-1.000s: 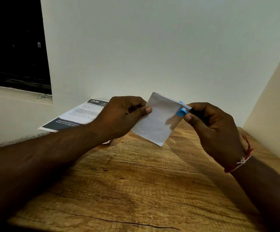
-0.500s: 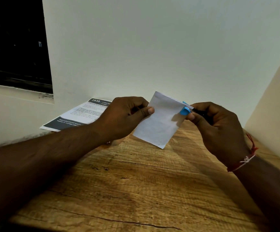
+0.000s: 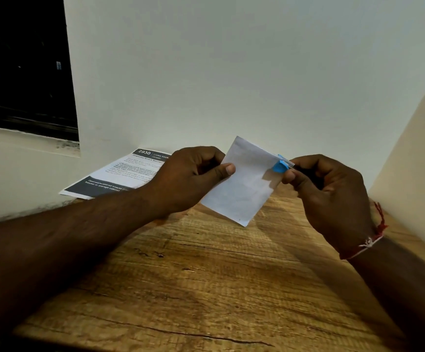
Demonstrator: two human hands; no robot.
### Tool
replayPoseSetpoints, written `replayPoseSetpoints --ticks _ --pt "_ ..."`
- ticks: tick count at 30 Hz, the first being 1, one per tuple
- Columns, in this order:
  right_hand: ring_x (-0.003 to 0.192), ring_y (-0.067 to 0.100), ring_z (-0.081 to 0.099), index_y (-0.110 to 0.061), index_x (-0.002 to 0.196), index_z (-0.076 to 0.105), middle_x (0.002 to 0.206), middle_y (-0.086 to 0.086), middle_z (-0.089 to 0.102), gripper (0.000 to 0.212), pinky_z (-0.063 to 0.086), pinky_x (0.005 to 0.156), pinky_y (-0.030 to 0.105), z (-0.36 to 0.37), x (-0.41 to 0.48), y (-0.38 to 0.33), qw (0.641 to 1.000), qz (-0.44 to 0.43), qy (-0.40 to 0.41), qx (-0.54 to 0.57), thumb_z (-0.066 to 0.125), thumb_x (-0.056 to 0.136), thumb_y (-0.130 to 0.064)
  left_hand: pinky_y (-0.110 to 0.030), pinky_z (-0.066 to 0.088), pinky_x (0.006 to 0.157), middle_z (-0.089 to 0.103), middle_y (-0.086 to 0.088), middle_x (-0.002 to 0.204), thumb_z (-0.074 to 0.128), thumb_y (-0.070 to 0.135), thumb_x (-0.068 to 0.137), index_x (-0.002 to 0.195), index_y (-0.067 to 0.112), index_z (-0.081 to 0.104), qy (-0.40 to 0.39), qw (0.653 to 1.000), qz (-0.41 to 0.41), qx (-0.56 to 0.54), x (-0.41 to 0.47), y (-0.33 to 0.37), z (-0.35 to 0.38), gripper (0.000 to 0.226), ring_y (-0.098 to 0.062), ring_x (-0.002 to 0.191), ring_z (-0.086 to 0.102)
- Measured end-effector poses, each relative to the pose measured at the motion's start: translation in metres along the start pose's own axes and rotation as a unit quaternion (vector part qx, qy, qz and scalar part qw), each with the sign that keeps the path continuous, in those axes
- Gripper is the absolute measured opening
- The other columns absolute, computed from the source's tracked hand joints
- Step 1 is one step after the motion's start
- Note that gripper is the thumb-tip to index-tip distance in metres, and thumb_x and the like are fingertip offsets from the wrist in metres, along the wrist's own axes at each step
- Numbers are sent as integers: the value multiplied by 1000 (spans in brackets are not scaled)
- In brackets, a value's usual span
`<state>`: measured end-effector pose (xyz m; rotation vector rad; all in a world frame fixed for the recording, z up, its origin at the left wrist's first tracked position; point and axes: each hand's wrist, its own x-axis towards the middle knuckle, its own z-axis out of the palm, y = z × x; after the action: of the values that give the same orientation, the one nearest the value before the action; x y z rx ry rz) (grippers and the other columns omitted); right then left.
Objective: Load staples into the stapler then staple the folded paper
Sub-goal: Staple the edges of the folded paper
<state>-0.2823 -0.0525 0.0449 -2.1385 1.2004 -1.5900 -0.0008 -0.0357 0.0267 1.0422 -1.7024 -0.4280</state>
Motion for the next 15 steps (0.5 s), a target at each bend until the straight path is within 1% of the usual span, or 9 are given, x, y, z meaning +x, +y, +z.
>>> replayPoseSetpoints --ticks 2,4,5,6,8,10,12,14,15 --pt "84 19 76 -29 108 83 96 -6 83 17 66 80 53 2 0 0 999 -4 -2 37 81 93 -37 -65 63 85 84 -12 99 72 48 104 105 17 80 1 1000 -3 2 0 -1 0 32 -39 95 80" --pt "87 11 76 -41 108 81 100 -11 84 19 66 83 45 2 0 0 997 -2 -23 75 79 89 -45 -67 63 85 84 -13 100 74 44 106 105 14 80 8 1000 -14 -8 1 -3 0 31 -40 95 80" --pt "88 9 76 -43 109 80 103 -11 84 20 65 83 43 2 0 1 995 1 -34 93 78 89 -46 -68 63 86 85 -12 101 74 44 105 105 13 80 12 999 -22 -20 2 -3 0 31 -40 96 81" --pt "90 10 76 -41 111 80 105 -8 85 23 64 82 41 2 1 4 993 7 -38 109 78 89 -47 -69 64 88 86 -12 103 75 45 103 106 13 80 18 999 -32 -38 2 -4 0 32 -41 99 82" --pt "88 11 73 -31 116 80 105 0 84 31 61 78 36 3 3 11 989 29 -34 140 76 90 -48 -68 64 90 86 -11 105 76 46 100 104 15 79 33 995 -53 -80 4 -7 0 32 -41 101 83" --pt "81 9 68 -23 115 80 102 4 83 28 57 75 35 4 5 18 987 59 -30 148 76 95 -42 -64 65 88 86 -11 103 77 46 99 103 16 77 49 991 -69 -102 5 -9 -1 31 -40 100 83" --pt "77 7 67 -24 109 81 97 2 82 17 55 75 35 6 7 28 989 96 -46 105 79 97 -35 -71 63 92 87 -10 104 78 47 98 105 17 77 61 988 -82 -117 6 -12 -2 31 -43 103 83" --pt "81 9 70 -27 104 81 94 -5 80 12 54 74 32 7 9 40 990 108 -86 2 83 96 -35 -77 61 96 87 -11 107 80 49 97 107 17 77 67 985 -89 -133 7 -13 -3 34 -45 106 82" --pt "83 8 70 -27 103 80 93 -8 79 12 52 72 28 8 9 44 987 106 -107 -62 84 95 -36 -78 60 97 87 -11 108 80 50 96 108 17 78 68 984 -90 -139 7 -14 -3 35 -45 107 82"
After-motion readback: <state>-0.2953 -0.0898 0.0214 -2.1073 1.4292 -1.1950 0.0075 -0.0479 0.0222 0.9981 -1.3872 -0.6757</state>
